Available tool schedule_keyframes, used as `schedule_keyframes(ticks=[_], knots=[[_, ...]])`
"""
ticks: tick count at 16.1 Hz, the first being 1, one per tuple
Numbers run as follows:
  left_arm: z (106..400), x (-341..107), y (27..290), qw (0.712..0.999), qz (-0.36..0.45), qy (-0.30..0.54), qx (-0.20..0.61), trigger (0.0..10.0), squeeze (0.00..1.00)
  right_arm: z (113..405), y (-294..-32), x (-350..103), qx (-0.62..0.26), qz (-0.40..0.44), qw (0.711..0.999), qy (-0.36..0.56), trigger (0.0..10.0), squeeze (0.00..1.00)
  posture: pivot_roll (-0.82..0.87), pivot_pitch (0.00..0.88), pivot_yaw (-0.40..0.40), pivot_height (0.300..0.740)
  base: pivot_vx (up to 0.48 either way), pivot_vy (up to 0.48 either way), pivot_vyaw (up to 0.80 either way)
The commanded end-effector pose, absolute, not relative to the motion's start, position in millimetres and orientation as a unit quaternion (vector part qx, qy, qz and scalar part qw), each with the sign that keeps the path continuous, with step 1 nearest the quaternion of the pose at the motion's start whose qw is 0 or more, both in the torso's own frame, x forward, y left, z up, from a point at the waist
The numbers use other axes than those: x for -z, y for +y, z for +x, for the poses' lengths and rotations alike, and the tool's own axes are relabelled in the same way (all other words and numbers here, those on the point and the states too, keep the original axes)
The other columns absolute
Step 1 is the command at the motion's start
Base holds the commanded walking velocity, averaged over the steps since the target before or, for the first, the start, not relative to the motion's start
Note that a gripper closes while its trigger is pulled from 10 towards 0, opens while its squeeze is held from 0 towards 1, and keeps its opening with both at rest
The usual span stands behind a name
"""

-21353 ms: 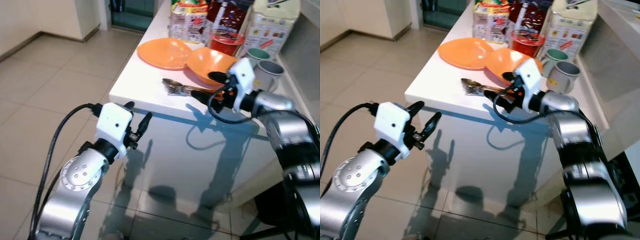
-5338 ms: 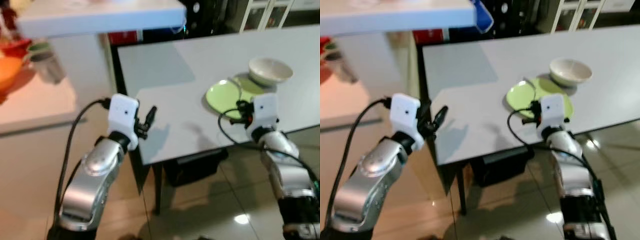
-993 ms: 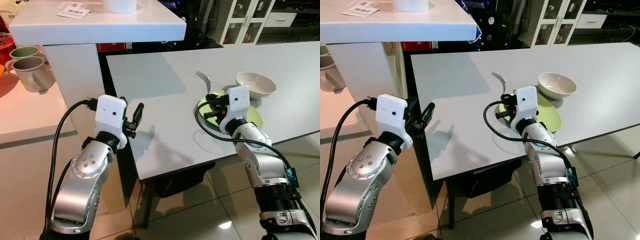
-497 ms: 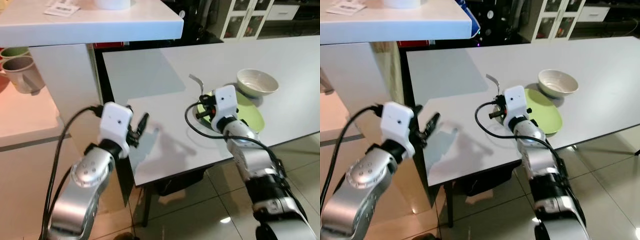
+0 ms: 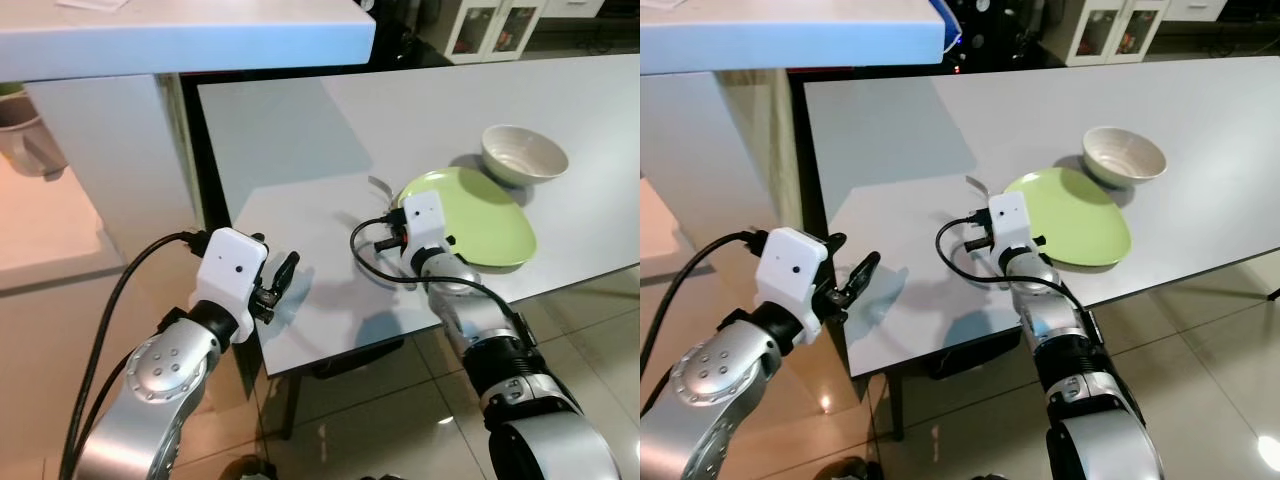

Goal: Setting the table

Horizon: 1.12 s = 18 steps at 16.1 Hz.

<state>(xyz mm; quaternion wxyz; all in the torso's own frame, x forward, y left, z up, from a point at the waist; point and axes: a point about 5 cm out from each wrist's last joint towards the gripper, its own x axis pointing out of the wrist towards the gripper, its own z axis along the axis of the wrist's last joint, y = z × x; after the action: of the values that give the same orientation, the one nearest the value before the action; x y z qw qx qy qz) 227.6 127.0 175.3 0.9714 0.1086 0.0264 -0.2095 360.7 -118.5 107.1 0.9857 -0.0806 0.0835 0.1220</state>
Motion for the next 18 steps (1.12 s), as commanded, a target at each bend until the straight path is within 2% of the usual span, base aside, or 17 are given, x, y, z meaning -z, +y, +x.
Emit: schedule_keyframes(ticks=[1,6,18], knots=[[223.8,-176.5,124.4,0.969,0.106,0.028,0.222,10.0,0.00,364.5,-120.3,-113.4,-0.115,-0.085,0.987,0.070,10.0,0.00,0.19,0.119,-0.068,0.740,0.000,0.000,0.00],[219.9,-177.2,124.1,0.966,0.108,0.039,0.231,10.0,0.00,368.2,-123.8,-106.9,-0.078,-0.131,0.985,0.077,10.0,0.00,0.20,0.133,-0.063,0.740,0.000,0.000,0.00],[215.1,-179.0,120.1,0.962,0.102,0.047,0.251,10.0,0.00,368.1,-123.8,-96.0,-0.063,-0.141,0.983,0.096,10.0,0.00,0.21,0.136,-0.061,0.740,0.000,0.000,0.00]])
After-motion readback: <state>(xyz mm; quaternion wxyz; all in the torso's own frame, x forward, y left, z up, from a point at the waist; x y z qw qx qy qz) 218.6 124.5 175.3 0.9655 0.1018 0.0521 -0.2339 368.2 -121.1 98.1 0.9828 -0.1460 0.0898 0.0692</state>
